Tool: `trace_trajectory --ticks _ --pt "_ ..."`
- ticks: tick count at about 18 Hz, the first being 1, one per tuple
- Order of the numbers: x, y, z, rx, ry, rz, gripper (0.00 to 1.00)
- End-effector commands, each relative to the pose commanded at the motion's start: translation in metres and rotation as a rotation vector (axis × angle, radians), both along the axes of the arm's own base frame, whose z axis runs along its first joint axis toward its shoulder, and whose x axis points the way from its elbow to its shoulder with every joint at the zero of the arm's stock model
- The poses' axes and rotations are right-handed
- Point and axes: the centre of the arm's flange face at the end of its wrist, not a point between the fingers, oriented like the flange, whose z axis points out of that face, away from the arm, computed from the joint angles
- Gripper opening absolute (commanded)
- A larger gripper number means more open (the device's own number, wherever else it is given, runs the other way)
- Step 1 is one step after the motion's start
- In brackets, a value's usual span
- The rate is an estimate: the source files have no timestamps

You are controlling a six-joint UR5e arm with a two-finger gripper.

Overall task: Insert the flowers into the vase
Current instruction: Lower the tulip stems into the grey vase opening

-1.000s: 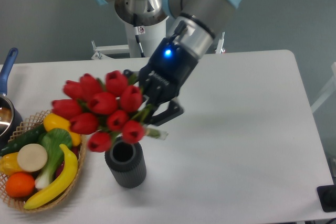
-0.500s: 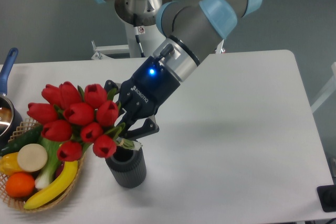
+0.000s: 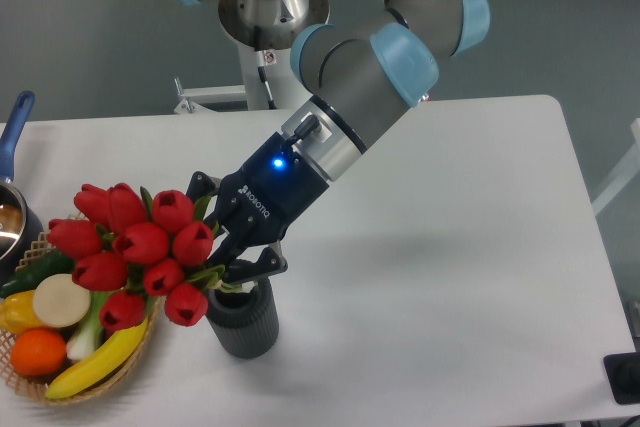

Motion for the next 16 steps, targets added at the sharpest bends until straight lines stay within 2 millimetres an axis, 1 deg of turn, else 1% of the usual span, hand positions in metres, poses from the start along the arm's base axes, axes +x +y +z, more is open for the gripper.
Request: trace_trajectory --ticks 2,7,11,13,16 --pt "0.005 0.003 -0.001 -0.002 -0.002 -0.009 0.25" --pt "0.004 0.004 -0.006 -0.005 -0.006 -0.010 0.25" --pt "0.006 0.010 -0.016 -0.017 -0.020 -0.019 0.25" --pt "0.007 0.009 -0.018 -0.019 -0.022 -0.019 0.25" --pt "0.008 0.007 -0.026 -0.031 -0.036 -0.017 0.25"
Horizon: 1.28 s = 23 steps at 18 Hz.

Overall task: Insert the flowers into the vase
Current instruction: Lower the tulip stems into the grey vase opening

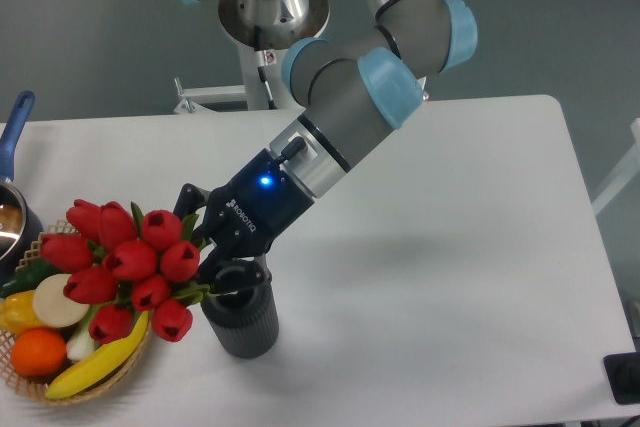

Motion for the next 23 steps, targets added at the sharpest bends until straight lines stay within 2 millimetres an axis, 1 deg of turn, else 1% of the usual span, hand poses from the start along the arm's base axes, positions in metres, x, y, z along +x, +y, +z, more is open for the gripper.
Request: trace_trajectory --ticks 4,11,18,20,23 --pt "-0.001 -0.003 -0.008 -0.011 -0.013 0.005 0.26" --pt "-0.004 -0.003 -0.030 -0.037 -0.043 0.007 0.26" --pt "-0.004 -0.012 -0.054 -0.066 -0.074 0.016 0.26" --pt "-0.007 -0.013 -0.057 -0.070 -0.079 0.020 0.26" --pt "-0.010 -0.011 -0.068 -0.081 -0.093 0.022 0.26"
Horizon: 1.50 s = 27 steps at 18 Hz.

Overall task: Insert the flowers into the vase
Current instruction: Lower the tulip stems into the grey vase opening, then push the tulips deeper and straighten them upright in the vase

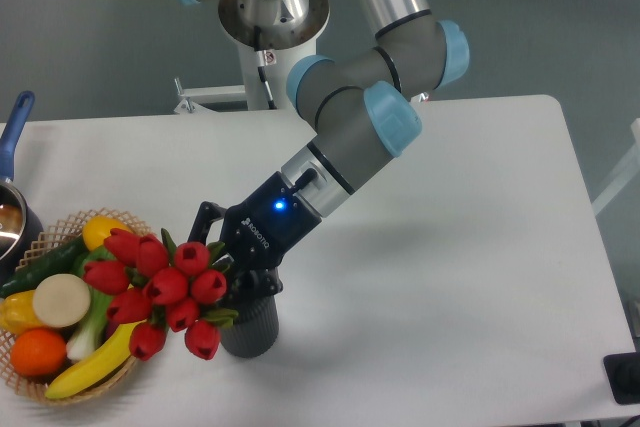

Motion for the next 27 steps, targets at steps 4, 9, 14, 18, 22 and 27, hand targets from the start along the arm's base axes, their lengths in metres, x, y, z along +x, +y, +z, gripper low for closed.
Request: trace_trajectory --ticks 4,9,14,18,22,27 --pt "-0.007 0.002 -0.009 -0.006 -0.007 0.004 0.26" --pt "-0.007 0.000 -0.023 -0.001 0.014 -0.014 0.28" --pt "-0.006 -0.008 -0.039 -0.003 0.019 -0.021 0.28" --pt "-0.007 -0.014 -0.045 -0.012 0.008 -0.014 0.30" --pt "-0.008 -0.020 -0.050 -0.013 0.009 -0.011 0.30" --pt "-0.008 -0.024 -0.054 -0.006 0.015 -0.015 0.42"
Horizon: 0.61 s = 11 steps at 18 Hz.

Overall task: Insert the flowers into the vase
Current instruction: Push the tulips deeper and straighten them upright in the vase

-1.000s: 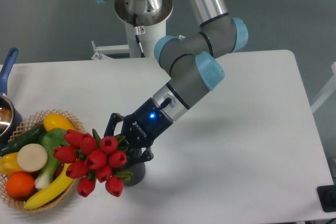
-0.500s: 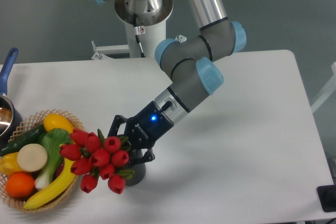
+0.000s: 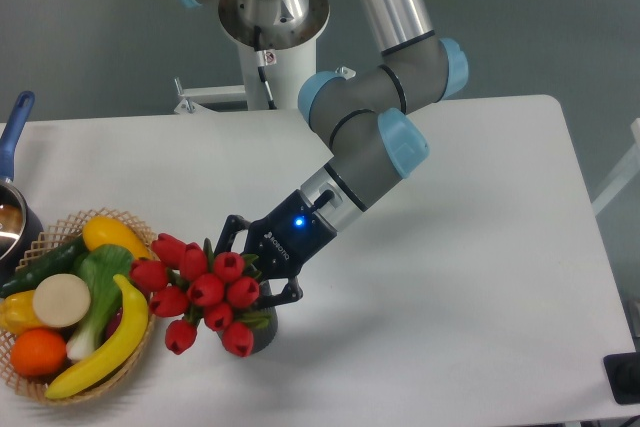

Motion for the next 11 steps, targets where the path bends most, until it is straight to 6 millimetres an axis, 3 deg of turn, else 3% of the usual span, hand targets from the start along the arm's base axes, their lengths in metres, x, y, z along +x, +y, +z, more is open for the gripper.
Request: trace_trajectory --ticks 5,7,11 --pt "-0.003 -0.005 -0.001 0.031 -0.010 -0.006 0.69" --pt "-0.006 -0.008 -0.003 0.047 0.000 -0.010 0.89" --pt "-0.001 -0.012 -0.009 0.065 -0.010 -0.022 0.92"
